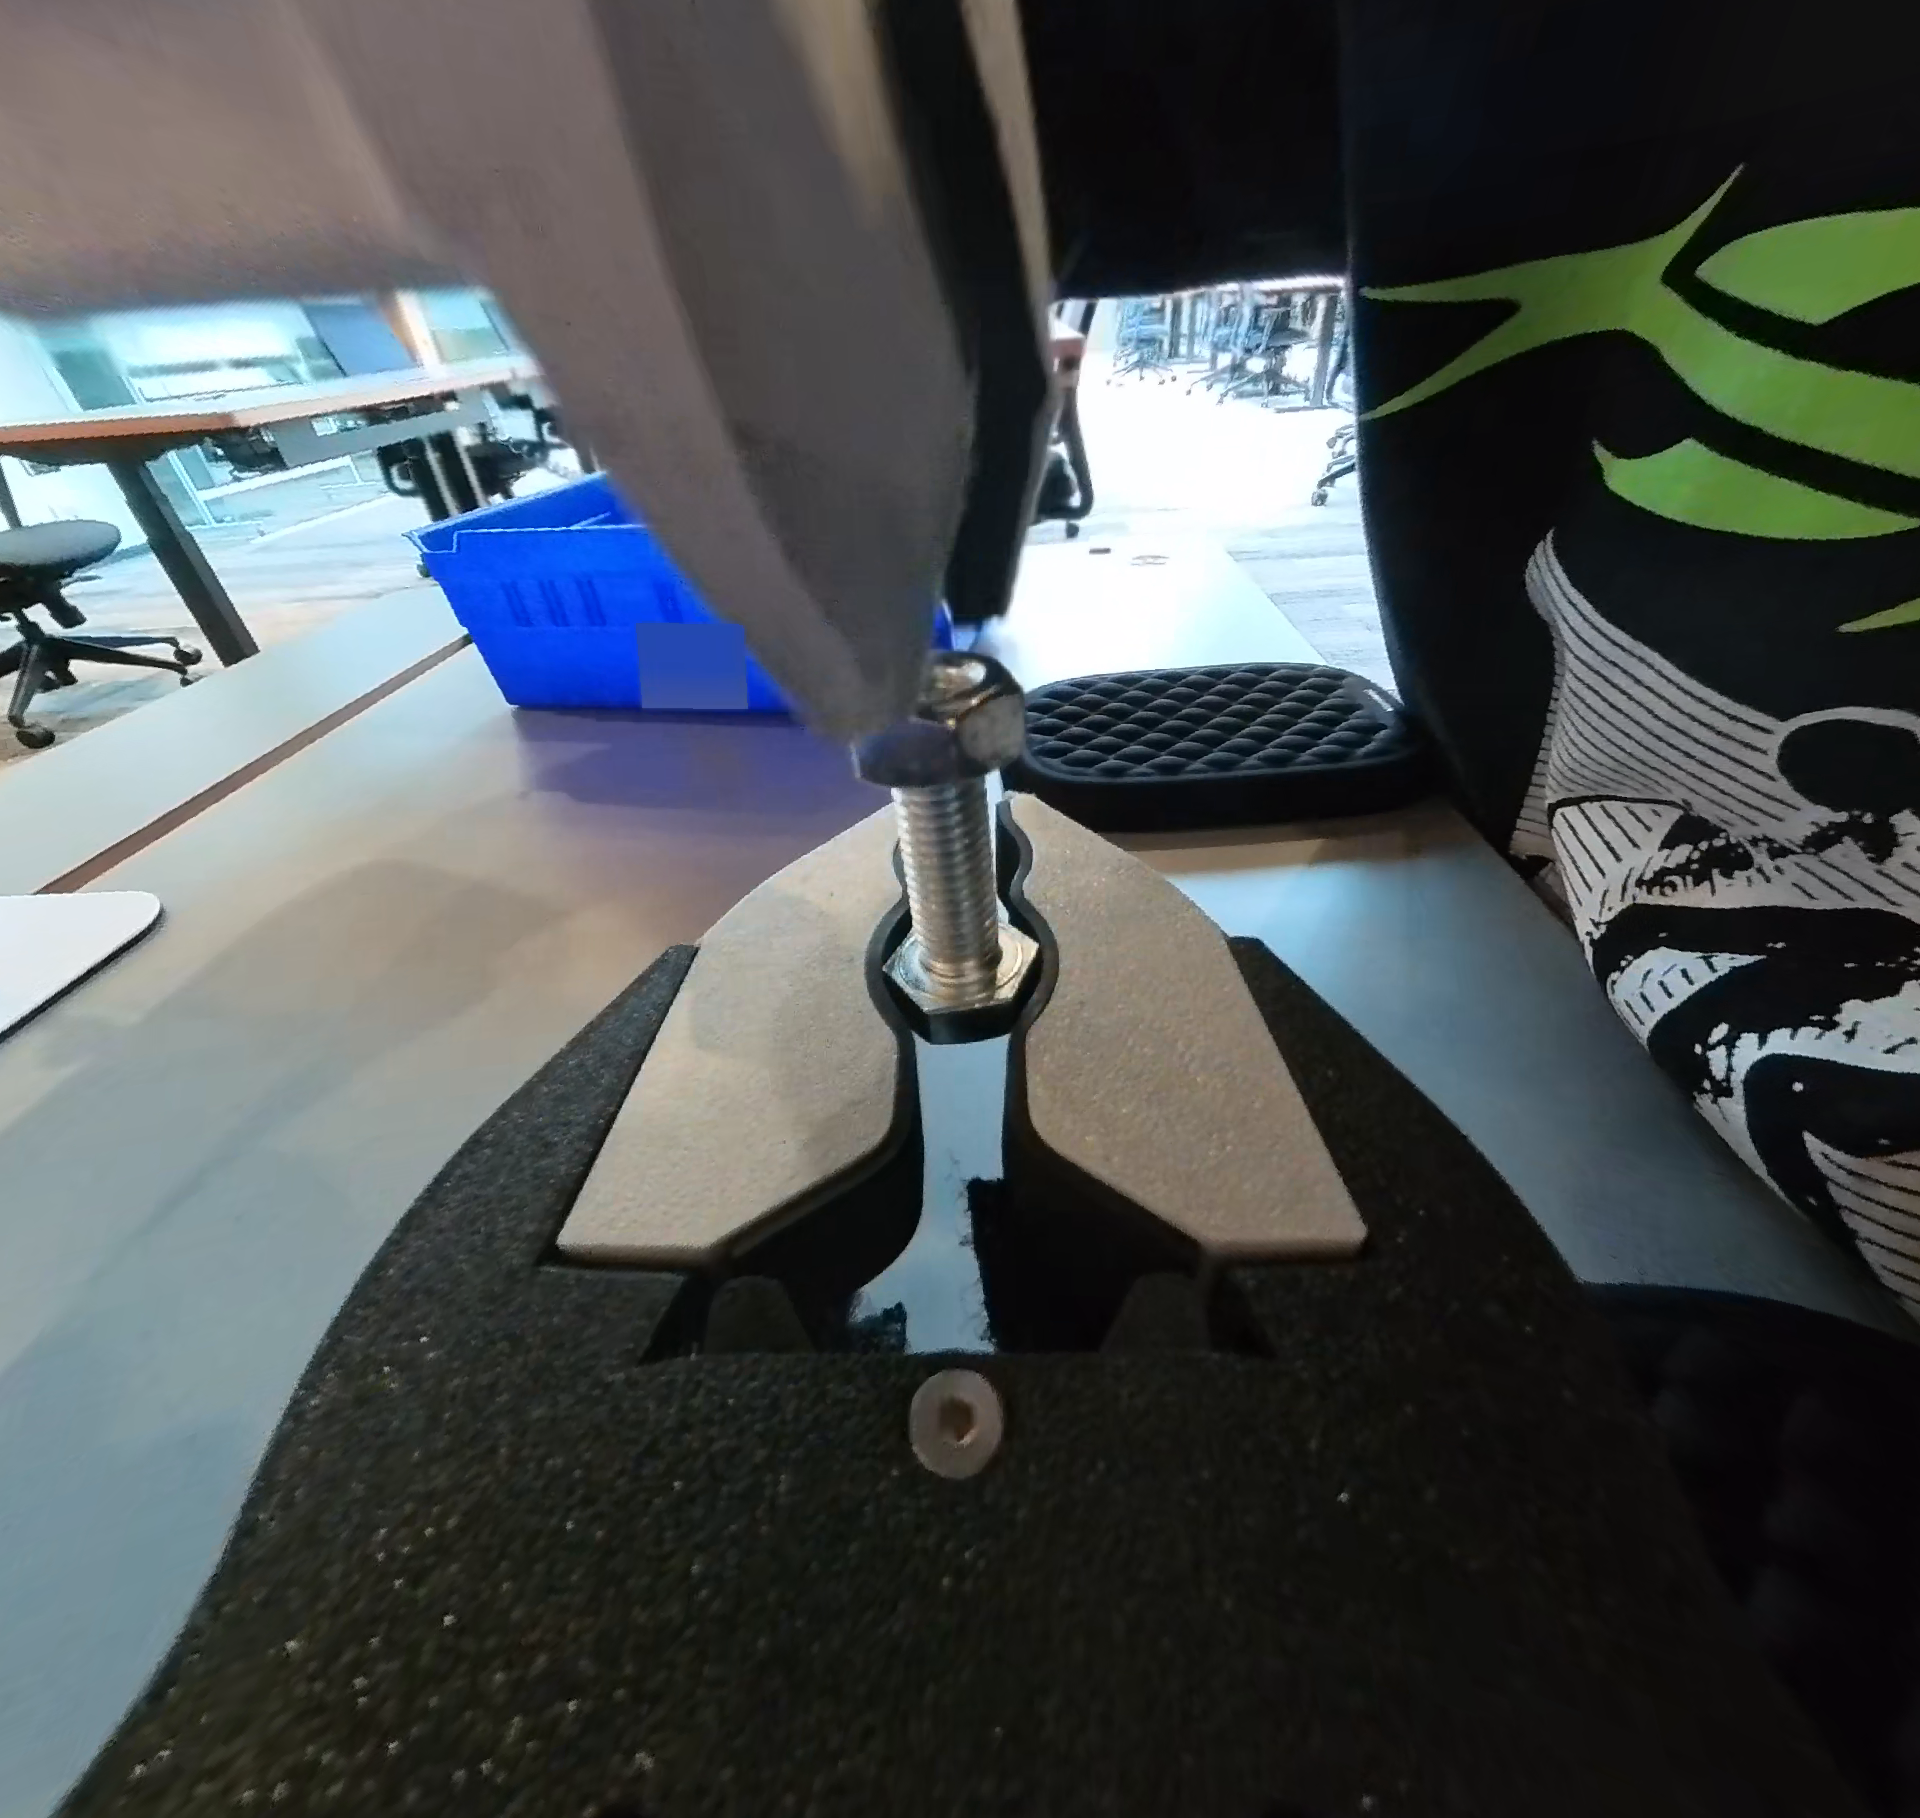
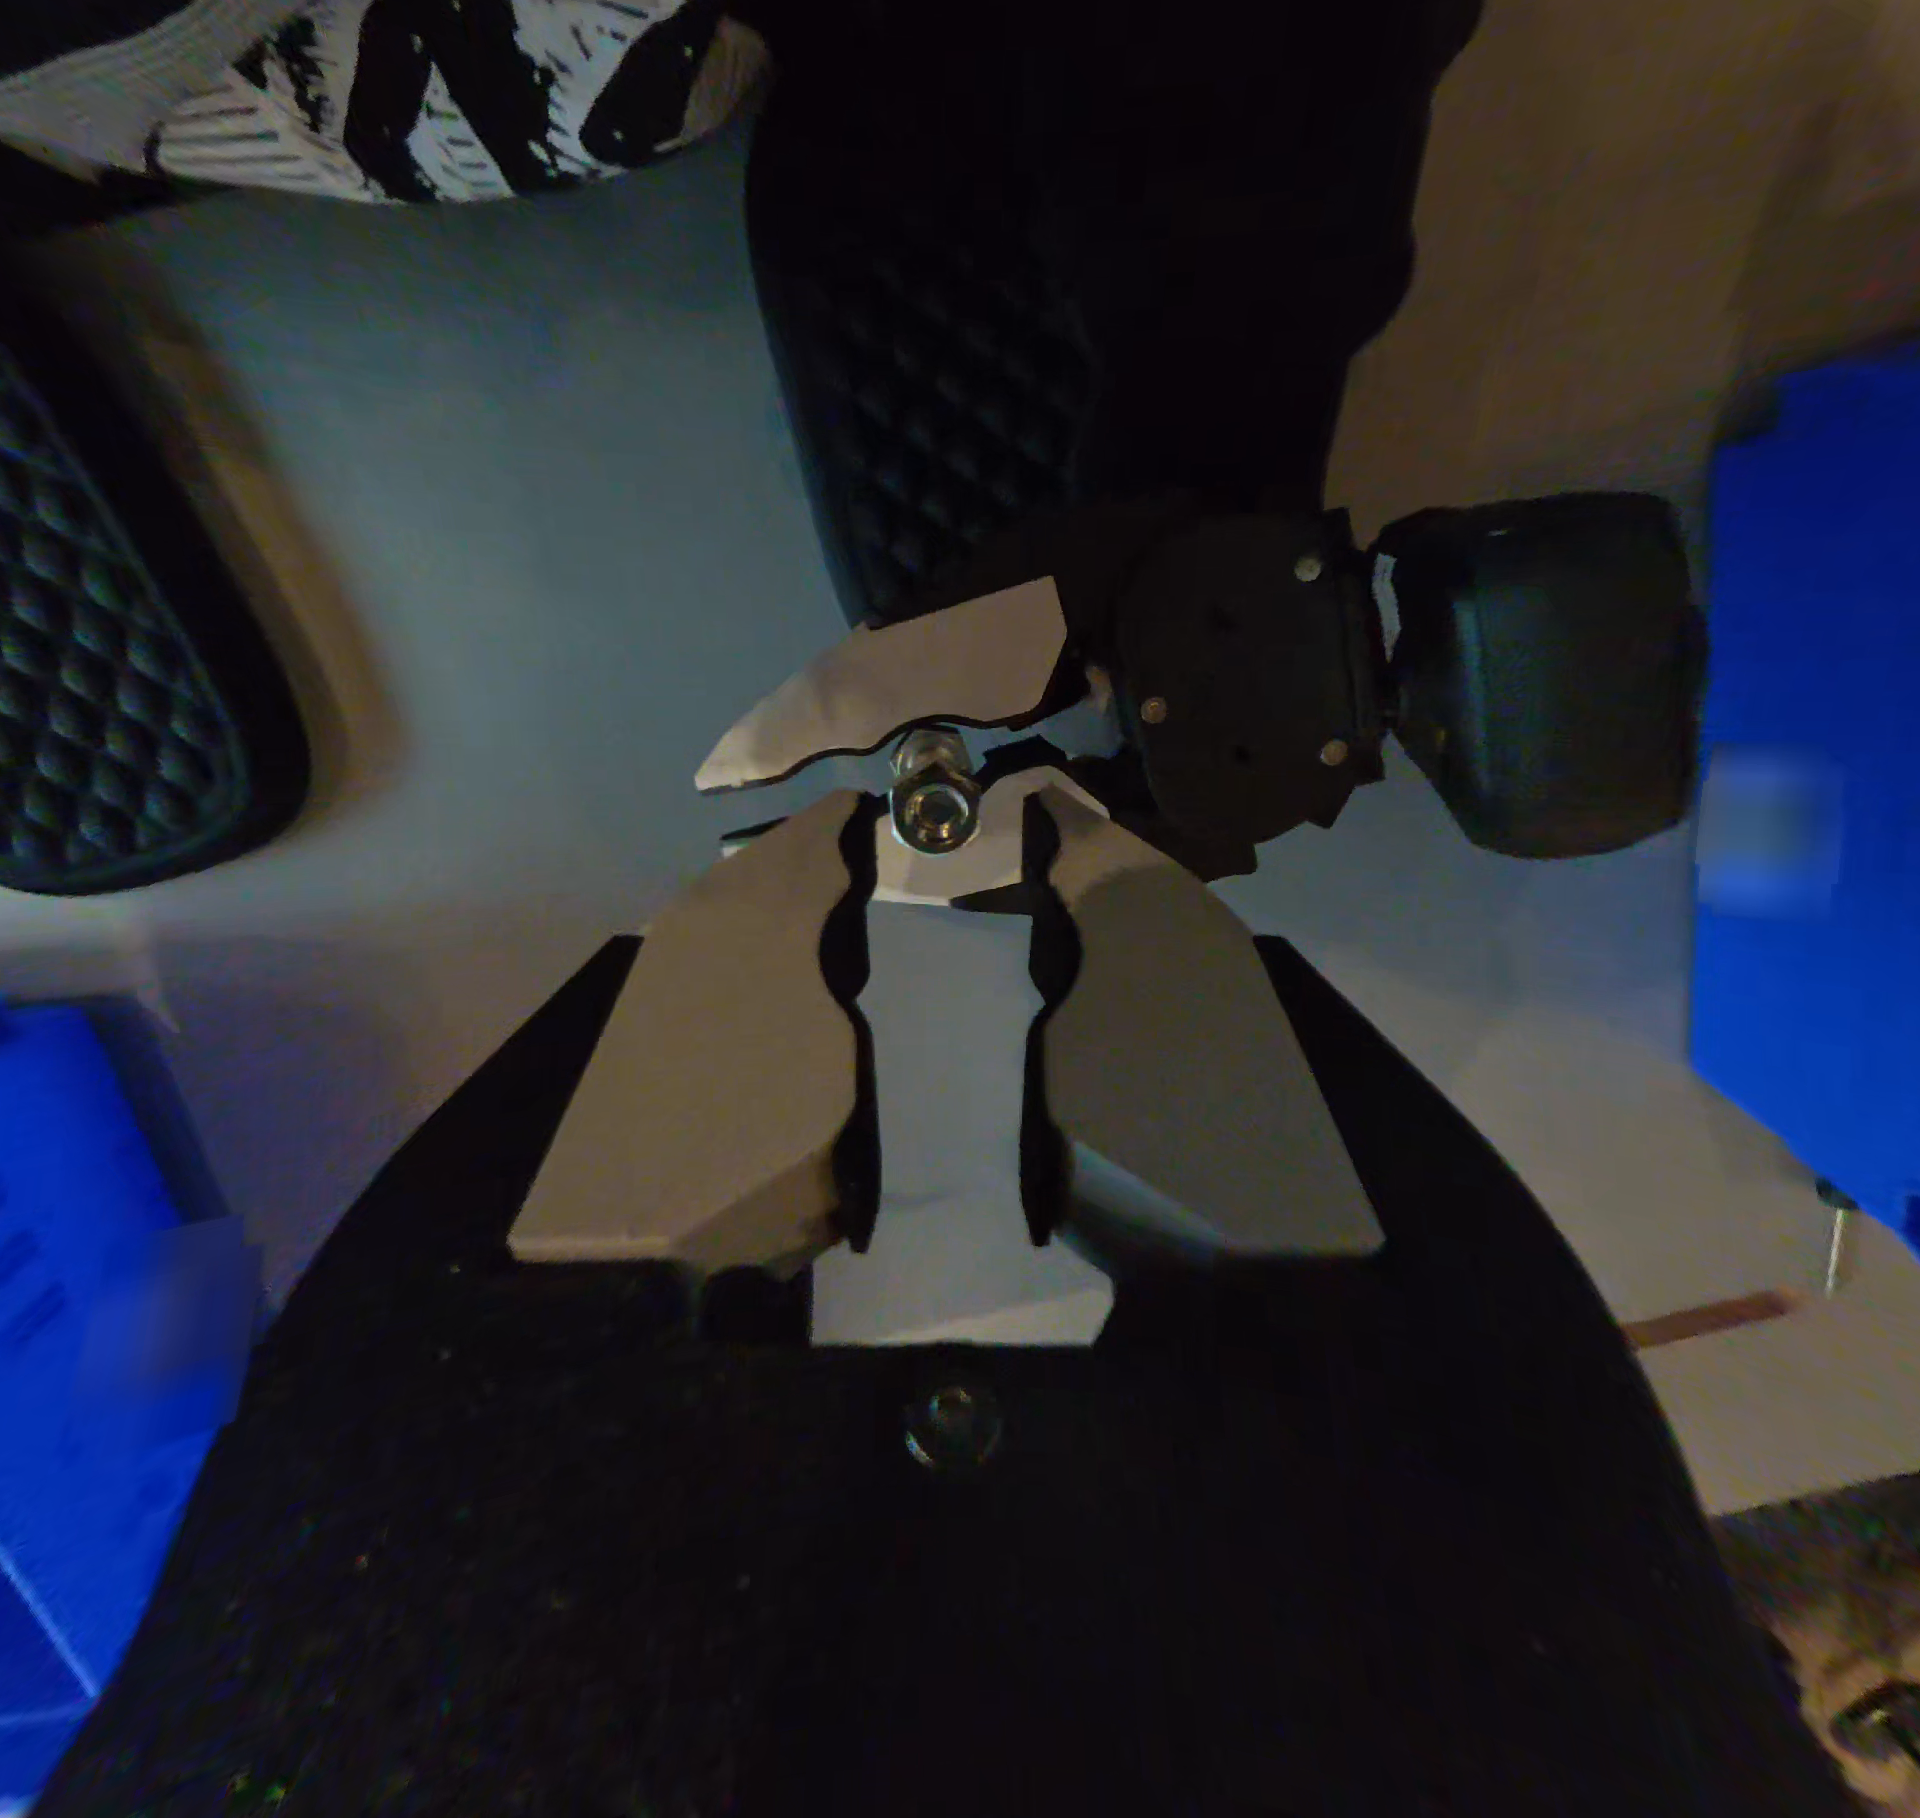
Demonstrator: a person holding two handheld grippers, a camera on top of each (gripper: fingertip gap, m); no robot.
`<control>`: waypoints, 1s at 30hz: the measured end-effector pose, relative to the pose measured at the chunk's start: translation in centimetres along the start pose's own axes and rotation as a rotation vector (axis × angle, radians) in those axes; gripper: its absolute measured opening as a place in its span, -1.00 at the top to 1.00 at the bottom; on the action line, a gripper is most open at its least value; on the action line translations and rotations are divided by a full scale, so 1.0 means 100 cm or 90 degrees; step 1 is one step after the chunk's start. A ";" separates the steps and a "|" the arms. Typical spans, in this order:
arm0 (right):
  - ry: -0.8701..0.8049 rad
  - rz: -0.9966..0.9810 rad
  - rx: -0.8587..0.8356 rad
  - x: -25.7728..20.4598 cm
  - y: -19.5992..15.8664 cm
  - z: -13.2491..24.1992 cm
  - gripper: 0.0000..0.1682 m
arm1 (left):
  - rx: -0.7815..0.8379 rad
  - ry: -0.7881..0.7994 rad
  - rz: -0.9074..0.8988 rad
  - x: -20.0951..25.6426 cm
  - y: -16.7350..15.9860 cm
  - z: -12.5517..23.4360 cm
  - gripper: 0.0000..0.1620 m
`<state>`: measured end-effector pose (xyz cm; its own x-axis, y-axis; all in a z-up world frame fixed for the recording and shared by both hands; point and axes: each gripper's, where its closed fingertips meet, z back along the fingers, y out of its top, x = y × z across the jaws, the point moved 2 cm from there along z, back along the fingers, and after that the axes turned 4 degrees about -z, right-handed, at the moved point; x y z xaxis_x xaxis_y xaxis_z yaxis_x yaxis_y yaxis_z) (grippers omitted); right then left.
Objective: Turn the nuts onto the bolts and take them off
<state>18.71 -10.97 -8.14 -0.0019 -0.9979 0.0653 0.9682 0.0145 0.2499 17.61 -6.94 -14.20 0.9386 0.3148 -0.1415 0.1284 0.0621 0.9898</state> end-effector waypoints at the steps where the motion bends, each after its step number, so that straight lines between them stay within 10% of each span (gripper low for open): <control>1: 0.010 0.007 -0.006 -0.001 -0.002 -0.002 0.70 | 0.001 0.000 0.001 0.000 0.000 0.000 0.86; 7: 0.005 -0.064 -0.016 -0.001 -0.003 -0.005 0.80 | 0.003 0.005 0.002 -0.001 0.000 0.001 0.86; 20: -0.183 -0.659 -0.031 -0.003 -0.001 -0.005 0.80 | 0.007 0.015 0.001 -0.002 0.001 0.002 0.86; 24: -0.212 -0.583 -0.019 0.000 0.003 0.002 0.52 | 0.005 0.011 0.001 -0.001 0.000 0.001 0.86; 30: -0.111 -0.133 -0.073 -0.010 0.001 -0.003 0.48 | 0.001 0.003 -0.002 0.001 0.000 0.000 0.86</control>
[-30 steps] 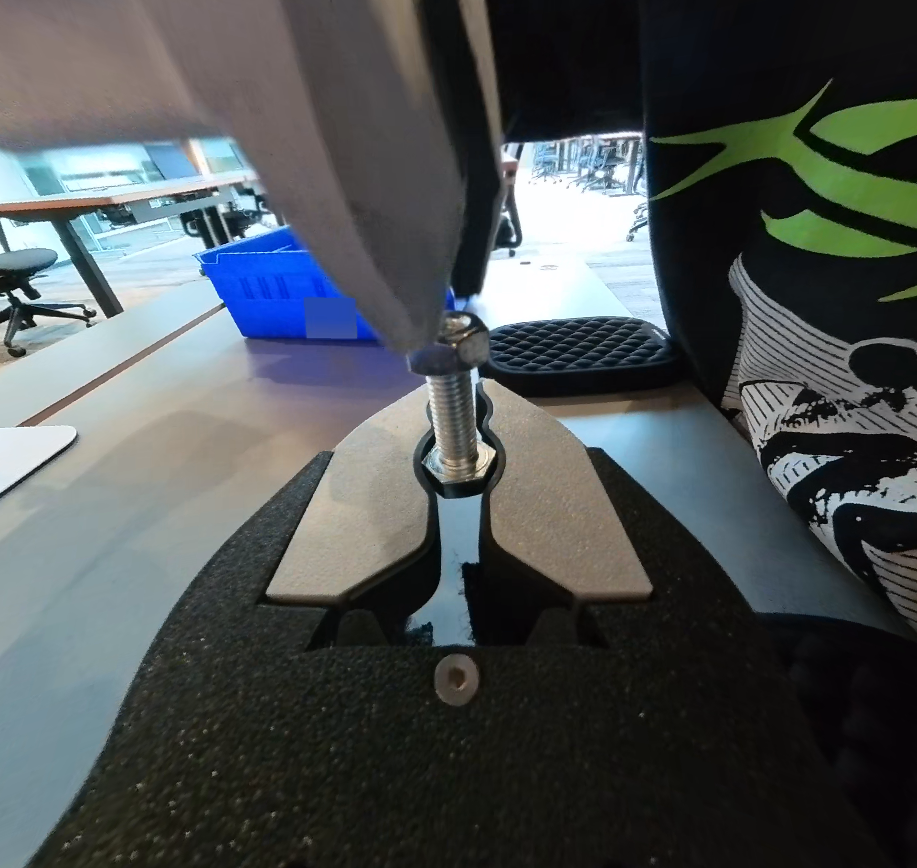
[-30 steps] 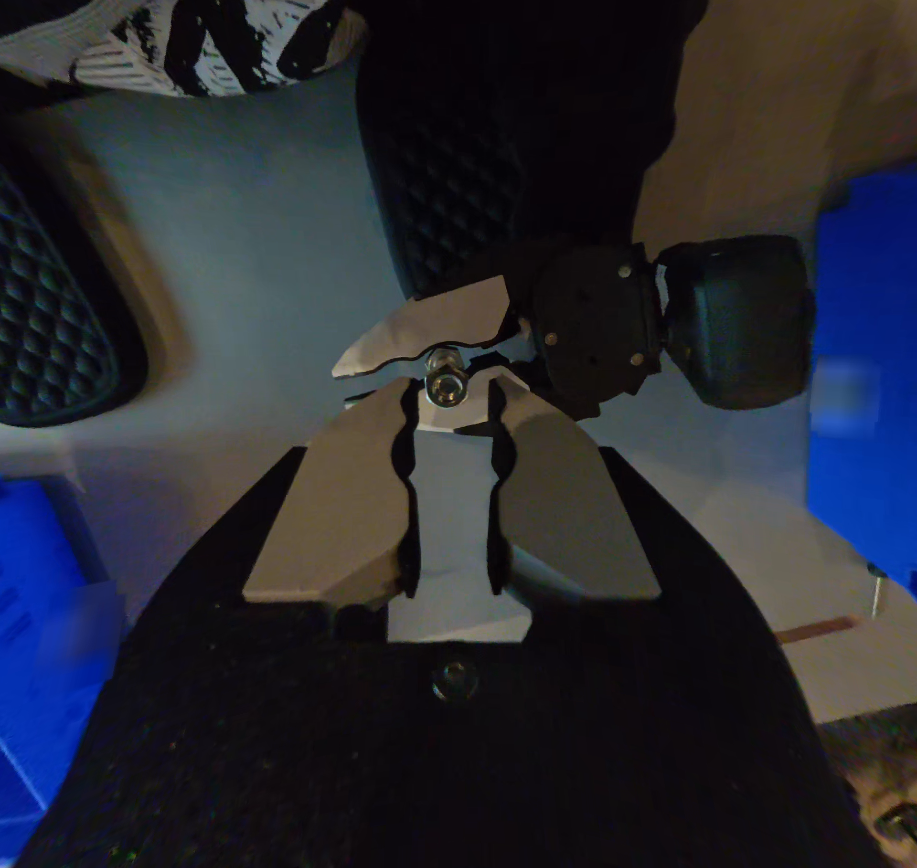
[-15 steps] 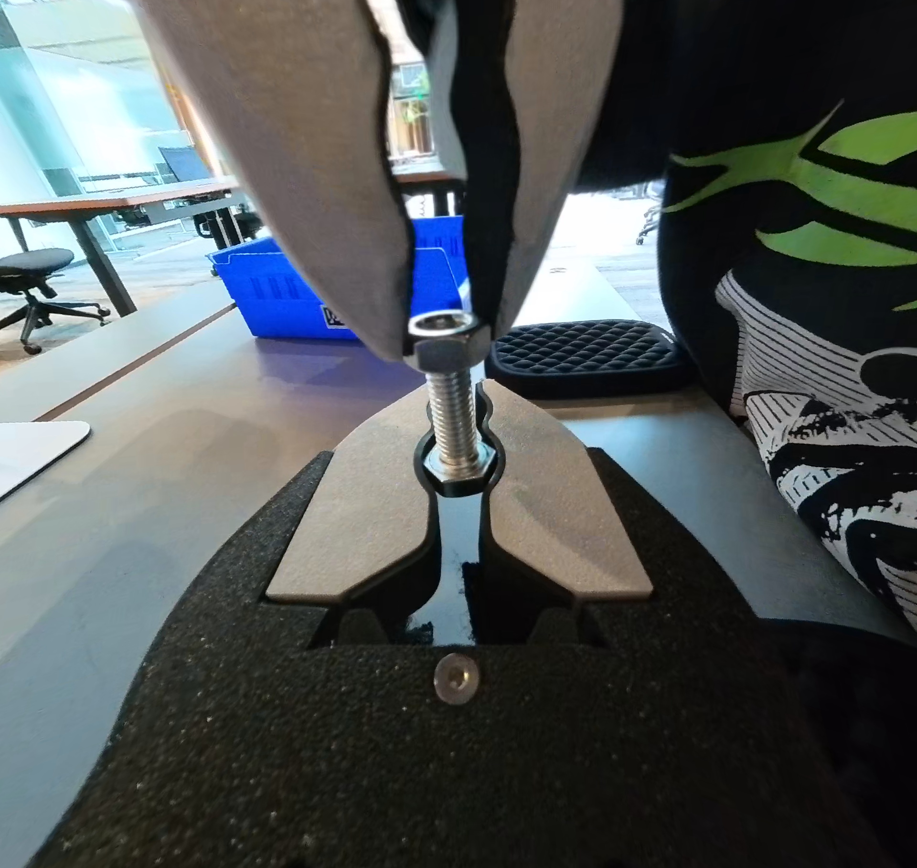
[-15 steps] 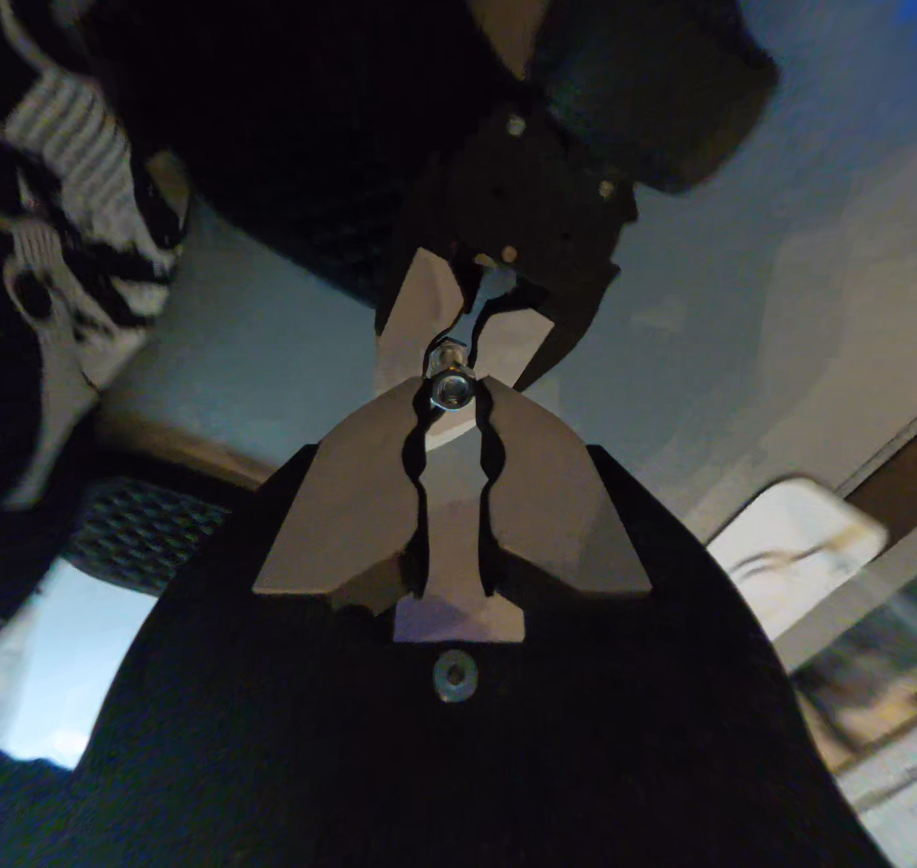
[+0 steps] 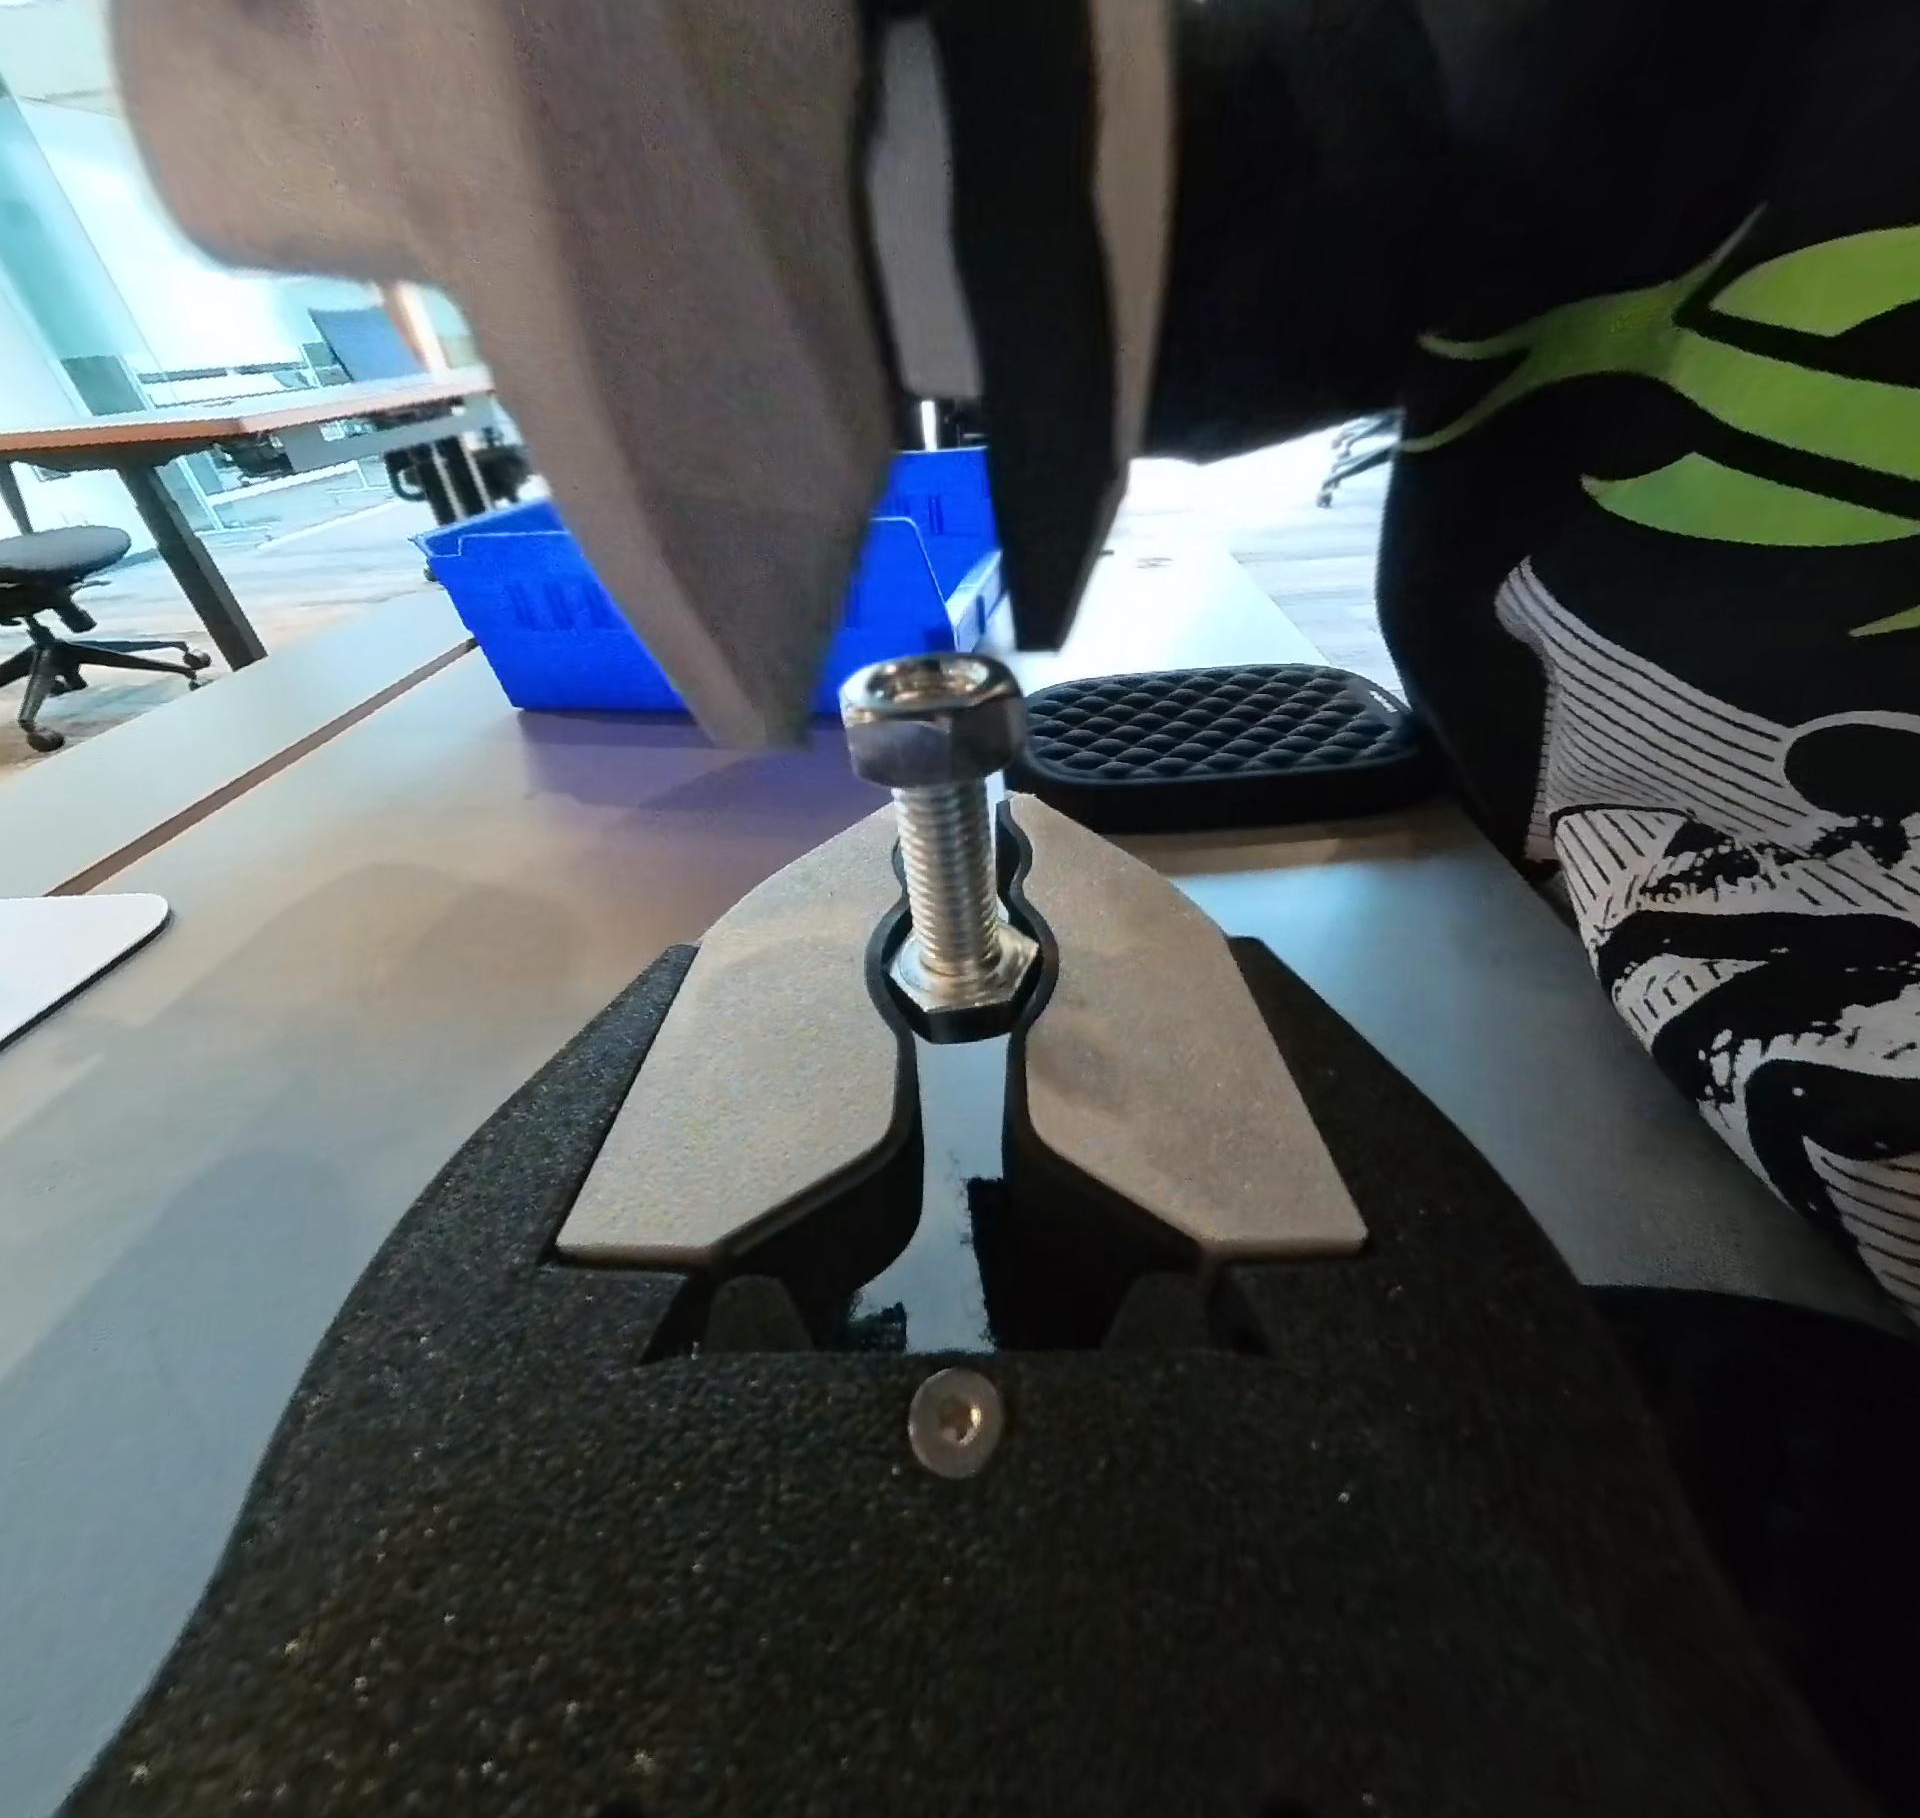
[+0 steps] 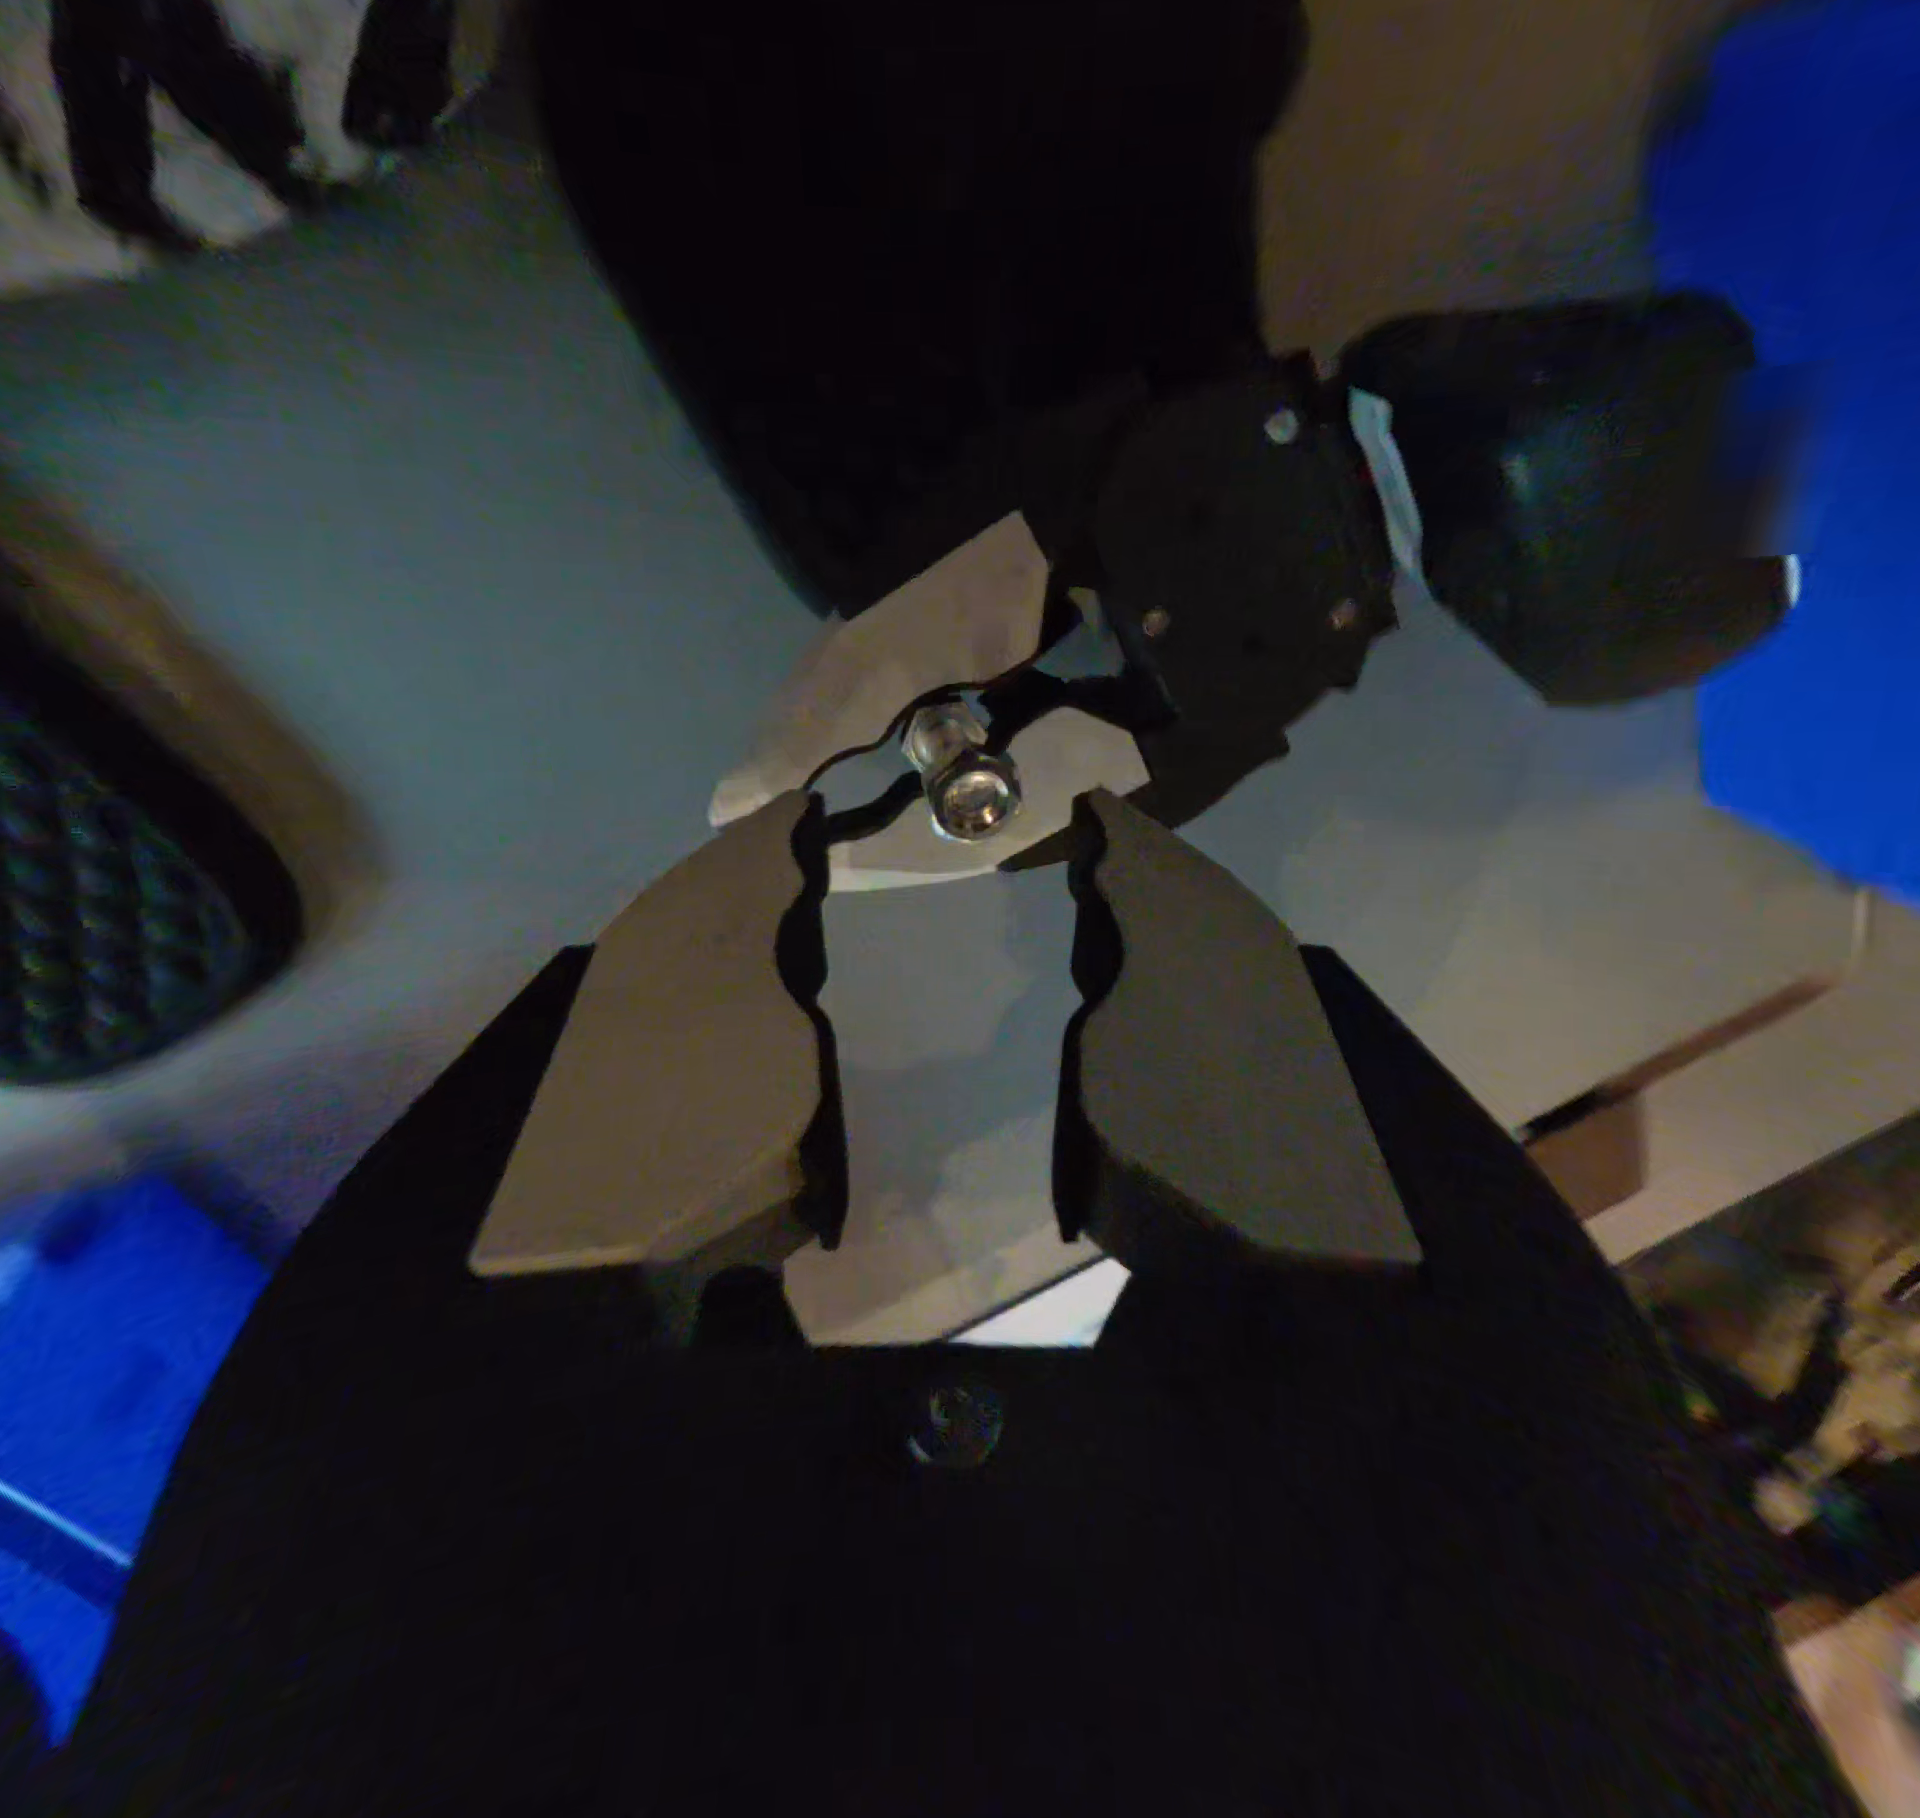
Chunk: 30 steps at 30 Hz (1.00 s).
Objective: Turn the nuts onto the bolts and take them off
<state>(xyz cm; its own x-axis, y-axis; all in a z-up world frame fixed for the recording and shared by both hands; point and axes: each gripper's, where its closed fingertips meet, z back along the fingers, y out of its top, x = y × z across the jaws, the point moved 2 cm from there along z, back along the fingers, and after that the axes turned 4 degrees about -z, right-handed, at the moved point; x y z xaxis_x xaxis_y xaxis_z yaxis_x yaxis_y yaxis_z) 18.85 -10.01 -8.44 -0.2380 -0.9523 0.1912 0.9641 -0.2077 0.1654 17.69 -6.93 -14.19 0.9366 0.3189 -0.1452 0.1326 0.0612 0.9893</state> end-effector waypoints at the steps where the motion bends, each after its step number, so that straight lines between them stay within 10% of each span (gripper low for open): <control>1: 0.016 0.036 0.003 0.000 0.000 -0.001 0.52 | 0.001 0.000 0.000 0.000 0.000 0.000 0.86; 10: 0.070 0.040 0.035 0.010 0.004 -0.001 0.80 | 0.008 0.004 0.003 -0.001 0.001 0.001 0.86; 21: -0.051 -0.569 0.012 0.008 0.003 -0.002 0.80 | 0.008 0.014 0.005 -0.003 0.001 0.001 0.86; 30: -0.043 -0.225 0.016 0.009 0.009 0.009 0.56 | 0.002 0.006 0.001 -0.001 0.001 0.000 0.86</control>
